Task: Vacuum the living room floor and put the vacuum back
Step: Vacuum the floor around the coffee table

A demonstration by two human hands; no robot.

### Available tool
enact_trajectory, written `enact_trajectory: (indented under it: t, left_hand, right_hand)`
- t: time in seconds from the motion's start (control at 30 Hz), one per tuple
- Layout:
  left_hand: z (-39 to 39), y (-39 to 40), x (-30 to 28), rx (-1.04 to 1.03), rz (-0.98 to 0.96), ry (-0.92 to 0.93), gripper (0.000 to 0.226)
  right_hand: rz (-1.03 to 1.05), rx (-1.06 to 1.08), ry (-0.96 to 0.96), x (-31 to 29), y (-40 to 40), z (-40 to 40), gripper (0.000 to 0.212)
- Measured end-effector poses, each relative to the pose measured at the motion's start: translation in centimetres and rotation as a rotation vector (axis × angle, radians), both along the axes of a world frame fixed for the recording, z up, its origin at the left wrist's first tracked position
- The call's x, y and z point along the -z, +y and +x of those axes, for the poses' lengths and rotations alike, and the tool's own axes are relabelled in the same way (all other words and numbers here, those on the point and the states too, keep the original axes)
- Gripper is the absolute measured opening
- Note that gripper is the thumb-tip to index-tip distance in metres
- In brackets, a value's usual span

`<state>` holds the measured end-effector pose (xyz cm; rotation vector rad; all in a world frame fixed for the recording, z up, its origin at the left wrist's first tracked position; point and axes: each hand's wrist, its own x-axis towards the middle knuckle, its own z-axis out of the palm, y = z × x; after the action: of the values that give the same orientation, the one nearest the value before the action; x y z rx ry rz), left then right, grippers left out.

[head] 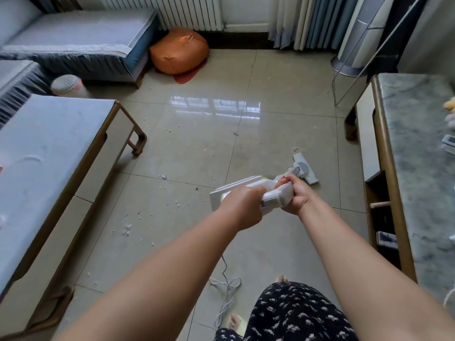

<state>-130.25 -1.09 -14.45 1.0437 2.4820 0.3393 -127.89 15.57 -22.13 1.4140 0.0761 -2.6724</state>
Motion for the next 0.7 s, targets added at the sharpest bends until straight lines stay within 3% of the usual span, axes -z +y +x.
enact_trajectory:
  t: [0.17, 0.3, 0.7]
  left_hand:
    - [1.1, -2.9, -0.6, 0.003, 0.033, 0.041, 0.022]
    - [1.0, -2.9, -1.2, 0.02, 0.054, 0.048, 0.029]
    - [-0.3, 0.6, -0.2, -0.001, 0.039, 0.025, 0.029]
  right_hand:
    - [-0.046, 0.031, 0.061, -0.4, -3.0, 0.8, 0.018]
    - [-0.083, 0.069, 0.163, 0.3, -2.8, 0.9, 0.051]
    - [-0.034, 0.059, 0.175, 1.6, 1.0, -0.3, 0.055]
